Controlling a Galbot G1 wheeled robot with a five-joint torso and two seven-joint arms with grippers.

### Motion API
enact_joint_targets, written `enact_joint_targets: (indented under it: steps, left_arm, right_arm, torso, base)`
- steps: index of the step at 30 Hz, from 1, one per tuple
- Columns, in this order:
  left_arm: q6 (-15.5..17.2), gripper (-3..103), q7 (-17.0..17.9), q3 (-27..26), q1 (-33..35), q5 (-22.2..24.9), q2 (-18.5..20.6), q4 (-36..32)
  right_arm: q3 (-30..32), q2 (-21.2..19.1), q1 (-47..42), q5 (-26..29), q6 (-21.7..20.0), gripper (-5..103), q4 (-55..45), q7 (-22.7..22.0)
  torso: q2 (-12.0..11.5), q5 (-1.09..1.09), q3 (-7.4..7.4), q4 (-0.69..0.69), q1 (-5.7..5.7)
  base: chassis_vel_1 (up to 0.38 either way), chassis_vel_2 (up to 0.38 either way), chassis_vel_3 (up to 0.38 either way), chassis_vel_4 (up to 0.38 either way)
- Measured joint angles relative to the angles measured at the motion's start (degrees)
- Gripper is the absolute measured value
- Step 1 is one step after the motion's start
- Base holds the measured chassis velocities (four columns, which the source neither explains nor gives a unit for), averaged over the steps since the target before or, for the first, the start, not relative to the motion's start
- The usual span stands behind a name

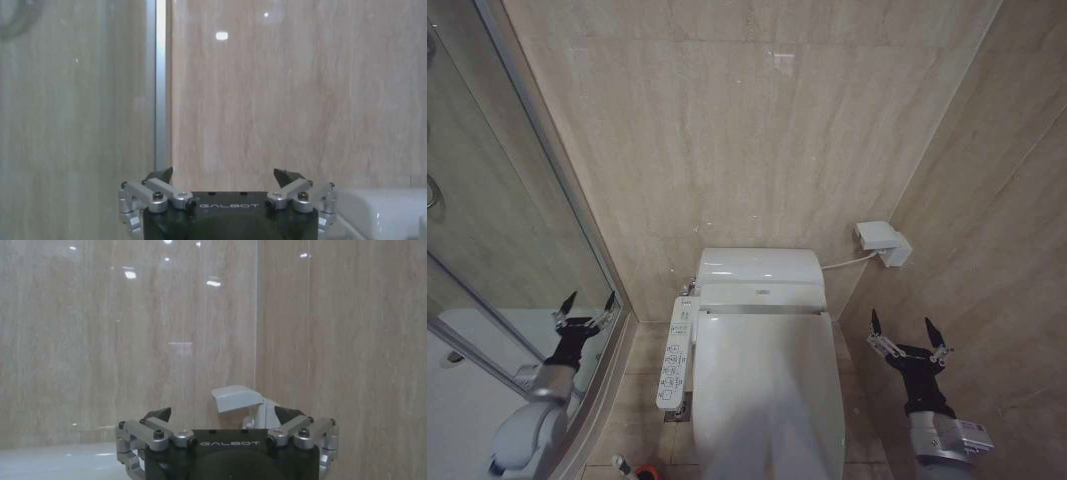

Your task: Open the toilet lid, clean the toilet bowl with a toilet brush, close the toilet lid, and flush.

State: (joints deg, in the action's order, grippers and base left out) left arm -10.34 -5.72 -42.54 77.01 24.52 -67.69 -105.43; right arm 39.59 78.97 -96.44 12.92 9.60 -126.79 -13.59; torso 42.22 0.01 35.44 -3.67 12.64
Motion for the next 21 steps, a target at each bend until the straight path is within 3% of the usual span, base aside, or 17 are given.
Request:
enact_joint_targets:
  steps: [1, 2, 12, 21]
  left_arm:
    - [0.09, 85, 0.04, -0.73, 1.27, 0.0, -0.31, -1.86]
    - [0.3, 100, 0.09, -1.42, 2.72, -0.02, -0.73, -4.04]
    - [1.57, 100, 1.67, -3.62, 13.41, -1.34, -5.11, -15.06]
    - [1.05, 100, 3.63, -2.6, 17.12, -1.08, -6.54, -17.7]
  right_arm:
    - [0.0, 0.0, 0.0, 0.0, 0.0, 100, 0.0, 0.0]
    - [0.0, 0.0, 0.0, 0.0, 0.0, 100, 0.0, 0.0]
    - [0.0, 0.0, 0.0, 0.0, 0.0, 100, 0.0, 0.0]
    - [0.0, 0.0, 0.0, 0.0, 0.0, 100, 0.0, 0.0]
  torso:
    - [0.0, 0.0, 0.0, 0.02, 0.0]
    - [0.0, 0.0, 0.0, -0.01, 0.0]
    - [0.0, 0.0, 0.0, 0.02, 0.0]
    - [0.0, -0.01, 0.0, 0.01, 0.01]
  base:
    - [0.0, 0.0, 0.0, 0.0]
    - [0.0, 0.0, 0.0, 0.0]
    - [0.0, 0.0, 0.0, 0.0]
    - [0.0, 0.0, 0.0, 0.0]
